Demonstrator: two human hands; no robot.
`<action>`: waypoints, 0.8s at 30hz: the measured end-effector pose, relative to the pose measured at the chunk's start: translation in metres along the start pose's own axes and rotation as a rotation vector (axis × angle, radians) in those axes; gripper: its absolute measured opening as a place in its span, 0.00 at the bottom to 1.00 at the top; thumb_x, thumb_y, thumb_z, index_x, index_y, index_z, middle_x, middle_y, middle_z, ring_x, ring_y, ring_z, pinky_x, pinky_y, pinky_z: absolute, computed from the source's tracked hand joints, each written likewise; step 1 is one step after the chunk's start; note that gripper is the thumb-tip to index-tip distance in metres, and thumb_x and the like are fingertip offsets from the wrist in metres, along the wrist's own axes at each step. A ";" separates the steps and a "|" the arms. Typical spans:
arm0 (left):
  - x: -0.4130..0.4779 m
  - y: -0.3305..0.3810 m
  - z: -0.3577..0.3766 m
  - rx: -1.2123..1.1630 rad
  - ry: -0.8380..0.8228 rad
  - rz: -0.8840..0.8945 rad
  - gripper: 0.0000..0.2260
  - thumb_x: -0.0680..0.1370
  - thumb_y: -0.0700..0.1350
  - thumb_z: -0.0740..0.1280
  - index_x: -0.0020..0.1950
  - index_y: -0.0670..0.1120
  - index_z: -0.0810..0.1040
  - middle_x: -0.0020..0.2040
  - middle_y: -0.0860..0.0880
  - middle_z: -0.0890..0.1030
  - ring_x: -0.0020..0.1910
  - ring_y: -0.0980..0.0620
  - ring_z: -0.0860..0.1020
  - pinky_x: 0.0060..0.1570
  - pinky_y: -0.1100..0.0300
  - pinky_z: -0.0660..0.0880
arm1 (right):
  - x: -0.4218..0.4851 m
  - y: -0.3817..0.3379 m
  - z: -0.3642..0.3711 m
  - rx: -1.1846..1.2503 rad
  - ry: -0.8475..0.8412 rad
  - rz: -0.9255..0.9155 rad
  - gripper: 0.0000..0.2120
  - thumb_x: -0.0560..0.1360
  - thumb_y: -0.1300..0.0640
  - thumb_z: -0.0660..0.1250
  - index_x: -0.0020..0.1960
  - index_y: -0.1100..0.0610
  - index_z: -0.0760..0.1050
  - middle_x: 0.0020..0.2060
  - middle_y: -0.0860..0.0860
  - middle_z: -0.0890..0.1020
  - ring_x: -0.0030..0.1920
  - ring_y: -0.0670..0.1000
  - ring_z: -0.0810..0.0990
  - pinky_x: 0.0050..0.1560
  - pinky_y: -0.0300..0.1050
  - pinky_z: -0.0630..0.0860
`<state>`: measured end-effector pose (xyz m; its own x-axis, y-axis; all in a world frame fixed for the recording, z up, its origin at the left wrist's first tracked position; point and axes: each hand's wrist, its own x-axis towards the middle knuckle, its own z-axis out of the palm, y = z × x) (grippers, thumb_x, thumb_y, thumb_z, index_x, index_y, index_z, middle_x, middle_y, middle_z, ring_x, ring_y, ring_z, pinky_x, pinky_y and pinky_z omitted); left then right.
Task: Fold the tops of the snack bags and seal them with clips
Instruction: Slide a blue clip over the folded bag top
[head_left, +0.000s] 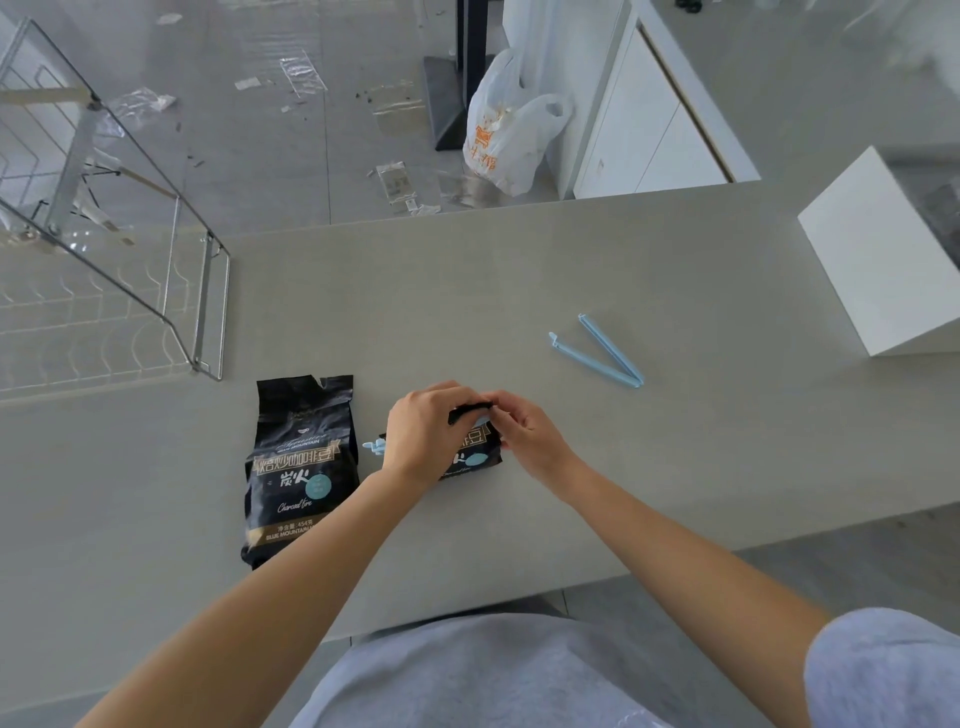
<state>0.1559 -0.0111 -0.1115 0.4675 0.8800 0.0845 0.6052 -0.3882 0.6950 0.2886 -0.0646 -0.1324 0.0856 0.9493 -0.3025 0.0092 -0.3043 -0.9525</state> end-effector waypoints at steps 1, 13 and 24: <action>-0.001 0.000 0.000 -0.015 0.005 0.004 0.03 0.71 0.45 0.72 0.43 0.51 0.84 0.39 0.54 0.83 0.35 0.52 0.79 0.34 0.55 0.75 | 0.000 -0.002 0.001 0.014 -0.001 -0.013 0.11 0.80 0.65 0.55 0.52 0.58 0.76 0.43 0.58 0.78 0.46 0.54 0.76 0.49 0.54 0.72; -0.003 -0.007 -0.003 -0.144 -0.006 0.006 0.04 0.70 0.41 0.73 0.42 0.49 0.84 0.37 0.52 0.81 0.35 0.54 0.78 0.35 0.54 0.76 | 0.000 -0.001 0.006 -0.176 -0.008 -0.006 0.13 0.81 0.62 0.53 0.59 0.61 0.74 0.54 0.57 0.66 0.56 0.49 0.69 0.57 0.33 0.70; 0.003 -0.006 -0.007 -0.043 -0.091 0.039 0.01 0.72 0.43 0.71 0.42 0.48 0.80 0.39 0.52 0.79 0.36 0.51 0.77 0.35 0.52 0.76 | 0.009 0.005 0.005 -0.206 0.065 -0.084 0.10 0.77 0.63 0.59 0.51 0.53 0.78 0.53 0.54 0.68 0.58 0.53 0.70 0.60 0.41 0.70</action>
<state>0.1487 -0.0037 -0.1103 0.5482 0.8350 0.0480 0.5579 -0.4079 0.7228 0.2840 -0.0572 -0.1398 0.1395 0.9669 -0.2136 0.2219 -0.2408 -0.9449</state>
